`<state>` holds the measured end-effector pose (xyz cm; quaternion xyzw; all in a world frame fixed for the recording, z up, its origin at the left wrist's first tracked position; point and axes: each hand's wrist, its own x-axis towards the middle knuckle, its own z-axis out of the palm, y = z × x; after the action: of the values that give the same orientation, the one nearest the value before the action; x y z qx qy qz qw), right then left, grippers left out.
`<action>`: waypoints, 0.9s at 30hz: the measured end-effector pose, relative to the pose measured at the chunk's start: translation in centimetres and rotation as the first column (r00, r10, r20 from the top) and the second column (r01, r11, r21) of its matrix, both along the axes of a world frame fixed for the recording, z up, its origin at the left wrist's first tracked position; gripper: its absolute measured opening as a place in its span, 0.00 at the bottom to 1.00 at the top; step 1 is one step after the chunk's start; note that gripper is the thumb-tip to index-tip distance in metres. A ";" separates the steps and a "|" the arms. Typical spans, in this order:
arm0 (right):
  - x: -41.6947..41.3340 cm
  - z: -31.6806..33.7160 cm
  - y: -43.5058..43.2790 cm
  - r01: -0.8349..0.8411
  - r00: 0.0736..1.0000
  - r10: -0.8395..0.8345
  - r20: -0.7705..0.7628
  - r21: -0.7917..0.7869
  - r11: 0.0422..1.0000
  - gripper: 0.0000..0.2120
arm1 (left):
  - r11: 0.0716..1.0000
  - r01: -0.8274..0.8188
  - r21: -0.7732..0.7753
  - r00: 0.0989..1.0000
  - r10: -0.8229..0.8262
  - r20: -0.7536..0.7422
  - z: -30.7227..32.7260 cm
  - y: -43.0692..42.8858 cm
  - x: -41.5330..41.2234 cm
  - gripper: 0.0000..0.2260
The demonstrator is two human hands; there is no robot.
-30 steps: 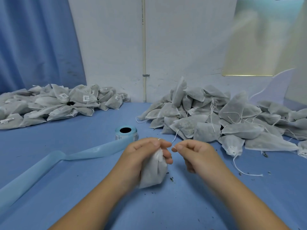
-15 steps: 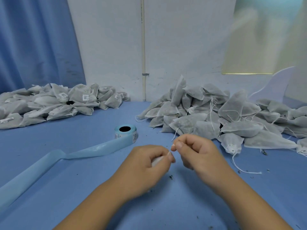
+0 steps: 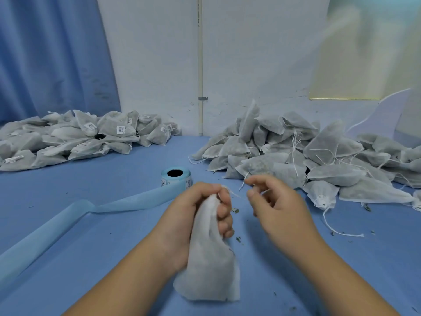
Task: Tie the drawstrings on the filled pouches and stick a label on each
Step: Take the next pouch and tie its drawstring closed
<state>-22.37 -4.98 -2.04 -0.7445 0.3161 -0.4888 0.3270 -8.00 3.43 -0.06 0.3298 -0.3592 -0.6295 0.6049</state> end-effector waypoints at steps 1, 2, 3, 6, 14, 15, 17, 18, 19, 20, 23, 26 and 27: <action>-0.1 0.2 0.1 0.040 0.999 -0.038 0.037 -0.057 0.998 0.09 | 1.000 -0.008 0.010 0.998 0.009 -0.066 0.1 -0.1 0.2 0.05; -0.1 0.4 0.3 0.067 0.995 -0.058 0.079 -0.115 0.991 0.07 | 1.000 -0.016 0.019 0.993 0.018 -0.114 0.2 -0.1 0.5 0.05; -0.2 0.7 0.6 0.079 0.992 -0.060 0.113 -0.168 0.983 0.06 | 0.999 -0.021 0.028 0.989 0.025 -0.145 0.2 -0.2 0.6 0.05; -0.2 1.2 1.5 -0.013 0.995 0.039 0.090 -0.274 0.962 0.04 | 0.999 -0.013 0.039 0.988 0.019 -0.155 0.1 -0.4 0.7 0.05; -0.2 1.5 2.2 -0.348 0.937 0.345 0.047 0.108 0.931 0.05 | 0.996 0.089 0.014 0.991 -0.090 0.100 -0.6 -0.3 0.4 0.07; -0.3 1.6 2.2 -0.359 0.933 0.357 0.042 0.122 0.925 0.05 | 0.995 0.096 0.004 0.988 -0.095 0.120 -0.7 -0.3 0.4 0.08; -0.3 1.7 2.1 -0.370 0.929 0.370 0.030 0.141 0.918 0.07 | 0.996 0.092 -0.018 0.984 -0.088 0.157 -0.7 -0.3 0.4 0.10; -0.3 1.7 2.1 -0.375 0.927 0.375 0.033 0.149 0.915 0.09 | 0.996 0.091 -0.024 0.981 -0.086 0.177 -0.7 -0.2 0.5 0.10; -0.3 1.7 2.0 -0.383 0.923 0.381 0.044 0.164 0.909 0.08 | 0.995 0.095 -0.025 0.977 -0.088 0.195 -0.7 -0.2 0.6 0.11; -0.3 1.8 2.0 -0.393 0.919 0.389 0.056 0.184 0.901 0.06 | 0.995 0.101 -0.021 0.973 -0.095 0.212 -0.7 -0.2 0.7 0.11; -0.3 1.7 1.9 -0.407 0.913 0.405 0.054 0.211 0.889 0.04 | 0.996 0.088 -0.009 0.960 -0.083 0.267 -0.8 -0.3 0.7 0.10; -0.4 1.3 1.7 -0.392 0.917 0.399 0.007 0.205 0.897 0.10 | 1.000 0.025 -0.009 0.923 -0.019 0.384 -0.9 -0.3 0.7 0.11; -0.4 1.2 1.7 -0.385 0.919 0.395 -0.007 0.210 0.899 0.10 | 1.000 0.014 -0.010 0.907 -0.009 0.421 -0.9 -0.3 0.7 0.11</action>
<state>-22.76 -3.32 -0.80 -0.7668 0.2173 -0.3598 0.4851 -7.28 3.12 -0.97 0.4519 -0.4872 -0.5449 0.5114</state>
